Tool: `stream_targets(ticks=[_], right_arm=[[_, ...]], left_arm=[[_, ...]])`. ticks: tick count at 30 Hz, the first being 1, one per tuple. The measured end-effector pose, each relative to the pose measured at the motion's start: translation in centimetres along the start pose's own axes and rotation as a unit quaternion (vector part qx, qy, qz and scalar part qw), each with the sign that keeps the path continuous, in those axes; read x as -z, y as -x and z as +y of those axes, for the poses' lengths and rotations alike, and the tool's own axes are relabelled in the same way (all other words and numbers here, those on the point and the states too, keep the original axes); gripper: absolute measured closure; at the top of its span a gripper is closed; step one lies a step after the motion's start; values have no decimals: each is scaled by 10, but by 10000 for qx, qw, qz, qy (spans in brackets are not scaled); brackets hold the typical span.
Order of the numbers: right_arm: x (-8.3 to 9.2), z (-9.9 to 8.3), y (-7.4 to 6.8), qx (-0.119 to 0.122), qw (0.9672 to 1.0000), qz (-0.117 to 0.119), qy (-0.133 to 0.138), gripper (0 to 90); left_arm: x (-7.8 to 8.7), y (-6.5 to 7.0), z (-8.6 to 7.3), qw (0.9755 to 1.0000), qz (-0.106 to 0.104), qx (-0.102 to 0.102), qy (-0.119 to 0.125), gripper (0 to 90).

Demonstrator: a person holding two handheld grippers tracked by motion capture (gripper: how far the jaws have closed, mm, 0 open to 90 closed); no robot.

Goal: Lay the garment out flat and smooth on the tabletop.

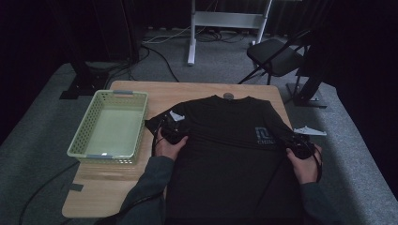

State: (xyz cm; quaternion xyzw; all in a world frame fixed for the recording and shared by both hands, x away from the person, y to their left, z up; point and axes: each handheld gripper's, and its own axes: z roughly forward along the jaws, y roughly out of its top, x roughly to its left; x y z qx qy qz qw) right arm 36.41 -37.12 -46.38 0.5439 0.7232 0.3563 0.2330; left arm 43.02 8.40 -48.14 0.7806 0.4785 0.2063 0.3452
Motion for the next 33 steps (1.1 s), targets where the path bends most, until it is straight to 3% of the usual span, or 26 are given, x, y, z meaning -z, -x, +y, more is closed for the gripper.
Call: stream_targets(ticks=[10, 20, 33], right_arm=[[2, 1, 4, -61, 10000, -25, 27, 841], [5, 1, 9, -91, 9999, -75, 45, 840], [10, 2, 16, -135, 9998, -151, 60, 841]], left_arm=[[3, 3, 0, 9999, -84, -95, 111, 452], [0, 7, 0, 9997, -80, -231, -18, 447], [-1, 7, 0, 9997, -93, -204, -9, 421]])
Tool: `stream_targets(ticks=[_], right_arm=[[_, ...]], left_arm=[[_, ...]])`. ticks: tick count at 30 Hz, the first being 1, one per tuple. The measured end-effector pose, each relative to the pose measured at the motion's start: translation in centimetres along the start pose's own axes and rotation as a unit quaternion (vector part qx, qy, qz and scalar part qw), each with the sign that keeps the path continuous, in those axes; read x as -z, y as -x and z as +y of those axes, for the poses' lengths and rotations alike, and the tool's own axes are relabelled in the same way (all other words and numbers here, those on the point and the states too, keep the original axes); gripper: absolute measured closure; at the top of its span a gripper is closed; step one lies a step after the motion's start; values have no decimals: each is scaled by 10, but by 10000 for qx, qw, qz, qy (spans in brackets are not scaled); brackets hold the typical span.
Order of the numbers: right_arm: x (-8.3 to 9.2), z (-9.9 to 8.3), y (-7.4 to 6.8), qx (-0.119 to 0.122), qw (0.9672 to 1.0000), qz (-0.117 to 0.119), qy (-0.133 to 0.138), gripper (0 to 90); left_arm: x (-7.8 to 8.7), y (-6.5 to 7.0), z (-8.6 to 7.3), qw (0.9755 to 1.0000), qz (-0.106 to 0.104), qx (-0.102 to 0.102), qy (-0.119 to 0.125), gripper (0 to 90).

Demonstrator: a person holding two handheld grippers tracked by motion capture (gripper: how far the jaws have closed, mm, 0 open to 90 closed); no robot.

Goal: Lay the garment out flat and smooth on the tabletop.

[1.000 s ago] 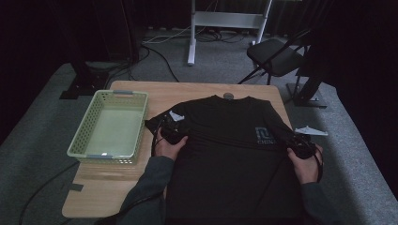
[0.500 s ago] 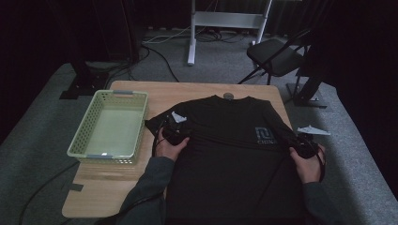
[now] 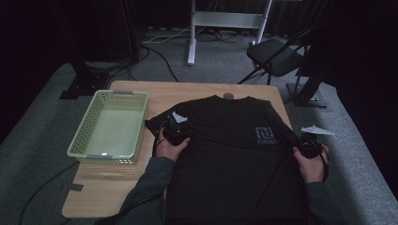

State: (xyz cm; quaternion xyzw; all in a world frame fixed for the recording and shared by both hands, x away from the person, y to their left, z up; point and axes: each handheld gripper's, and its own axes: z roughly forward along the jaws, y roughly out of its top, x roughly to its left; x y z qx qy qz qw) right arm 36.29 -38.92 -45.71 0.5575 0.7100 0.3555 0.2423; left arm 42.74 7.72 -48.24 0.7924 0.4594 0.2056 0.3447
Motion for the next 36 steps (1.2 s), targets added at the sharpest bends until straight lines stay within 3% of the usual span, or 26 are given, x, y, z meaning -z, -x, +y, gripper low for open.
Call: stream_targets(ticks=[36], right_arm=[[7, 8, 10, -71, 9999, -99, 70, 841]], left_arm=[[0, 0, 0, 10000, -4, 19, -5, 412]])
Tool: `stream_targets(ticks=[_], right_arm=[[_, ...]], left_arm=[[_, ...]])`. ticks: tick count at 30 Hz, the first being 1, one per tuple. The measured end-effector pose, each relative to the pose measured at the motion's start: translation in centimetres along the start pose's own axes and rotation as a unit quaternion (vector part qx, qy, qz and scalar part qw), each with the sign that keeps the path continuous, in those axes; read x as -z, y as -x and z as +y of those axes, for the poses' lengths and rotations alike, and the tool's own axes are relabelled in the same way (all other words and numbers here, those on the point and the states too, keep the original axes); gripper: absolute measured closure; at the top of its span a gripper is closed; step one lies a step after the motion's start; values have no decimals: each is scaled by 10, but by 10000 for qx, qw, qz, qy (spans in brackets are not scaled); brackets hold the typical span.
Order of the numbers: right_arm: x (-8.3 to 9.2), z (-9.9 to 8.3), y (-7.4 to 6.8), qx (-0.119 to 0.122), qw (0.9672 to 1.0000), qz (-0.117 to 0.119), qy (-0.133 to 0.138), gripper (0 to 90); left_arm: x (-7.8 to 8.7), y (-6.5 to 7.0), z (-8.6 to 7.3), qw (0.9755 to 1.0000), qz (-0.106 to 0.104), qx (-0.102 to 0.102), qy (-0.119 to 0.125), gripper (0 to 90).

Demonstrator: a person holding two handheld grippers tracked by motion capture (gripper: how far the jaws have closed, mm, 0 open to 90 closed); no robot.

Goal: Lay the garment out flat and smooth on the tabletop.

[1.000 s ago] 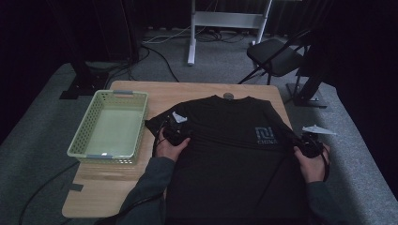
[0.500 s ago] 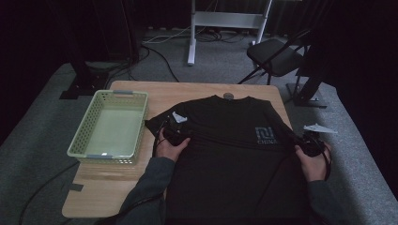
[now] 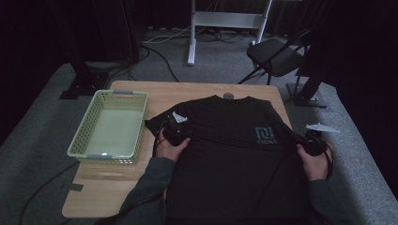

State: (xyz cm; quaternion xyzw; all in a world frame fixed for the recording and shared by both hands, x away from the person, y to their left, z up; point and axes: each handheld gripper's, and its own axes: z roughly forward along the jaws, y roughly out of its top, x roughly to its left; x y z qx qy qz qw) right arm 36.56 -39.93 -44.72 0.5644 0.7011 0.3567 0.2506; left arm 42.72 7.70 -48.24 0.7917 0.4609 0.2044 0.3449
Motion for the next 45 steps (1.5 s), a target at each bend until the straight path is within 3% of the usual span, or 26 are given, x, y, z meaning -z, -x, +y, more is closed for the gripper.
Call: stream_targets(ticks=[25, 45], right_arm=[[-1, -2, 8, -134, 9999, -54, -20, 841], [-3, -5, 24, -255, 9994, -194, -86, 841]], left_arm=[[0, 0, 0, 10000, -9, -3, -5, 407], [0, 0, 0, 10000, -18, 4, -3, 403]])
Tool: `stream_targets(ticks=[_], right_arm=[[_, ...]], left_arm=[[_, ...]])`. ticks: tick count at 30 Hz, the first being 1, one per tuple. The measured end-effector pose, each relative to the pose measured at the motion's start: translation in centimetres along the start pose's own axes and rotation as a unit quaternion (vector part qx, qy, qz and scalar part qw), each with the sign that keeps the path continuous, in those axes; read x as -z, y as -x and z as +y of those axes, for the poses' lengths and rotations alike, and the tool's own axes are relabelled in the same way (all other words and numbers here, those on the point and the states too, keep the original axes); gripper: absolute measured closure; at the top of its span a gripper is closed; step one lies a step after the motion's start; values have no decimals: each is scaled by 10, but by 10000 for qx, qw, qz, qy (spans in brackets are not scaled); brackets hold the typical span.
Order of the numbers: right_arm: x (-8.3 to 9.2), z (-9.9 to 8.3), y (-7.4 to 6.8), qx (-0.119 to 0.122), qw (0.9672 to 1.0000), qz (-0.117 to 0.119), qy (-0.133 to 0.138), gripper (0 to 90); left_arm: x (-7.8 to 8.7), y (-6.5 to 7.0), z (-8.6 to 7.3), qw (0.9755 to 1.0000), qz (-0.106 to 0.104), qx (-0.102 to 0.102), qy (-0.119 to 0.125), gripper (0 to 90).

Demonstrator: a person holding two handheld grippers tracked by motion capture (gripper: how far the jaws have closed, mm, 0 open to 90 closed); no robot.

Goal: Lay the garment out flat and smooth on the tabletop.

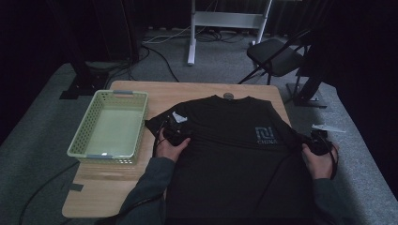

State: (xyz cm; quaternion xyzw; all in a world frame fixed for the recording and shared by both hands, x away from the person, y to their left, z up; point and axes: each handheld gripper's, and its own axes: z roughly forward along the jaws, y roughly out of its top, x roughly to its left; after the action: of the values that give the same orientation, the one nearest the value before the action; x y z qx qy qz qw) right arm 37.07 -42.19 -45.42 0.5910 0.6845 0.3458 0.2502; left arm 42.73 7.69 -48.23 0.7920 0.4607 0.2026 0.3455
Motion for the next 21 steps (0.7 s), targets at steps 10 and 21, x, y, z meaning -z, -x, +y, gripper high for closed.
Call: stream_targets(ticks=[10, 21], right_arm=[[-1, 3, 12, -118, 9999, -108, -4, 841], [0, 5, 22, -193, 9996, -187, -13, 841]], left_arm=[[0, 0, 0, 10000, 11, -7, -9, 400], [0, 1, 0, 10000, 13, -3, -8, 398]])
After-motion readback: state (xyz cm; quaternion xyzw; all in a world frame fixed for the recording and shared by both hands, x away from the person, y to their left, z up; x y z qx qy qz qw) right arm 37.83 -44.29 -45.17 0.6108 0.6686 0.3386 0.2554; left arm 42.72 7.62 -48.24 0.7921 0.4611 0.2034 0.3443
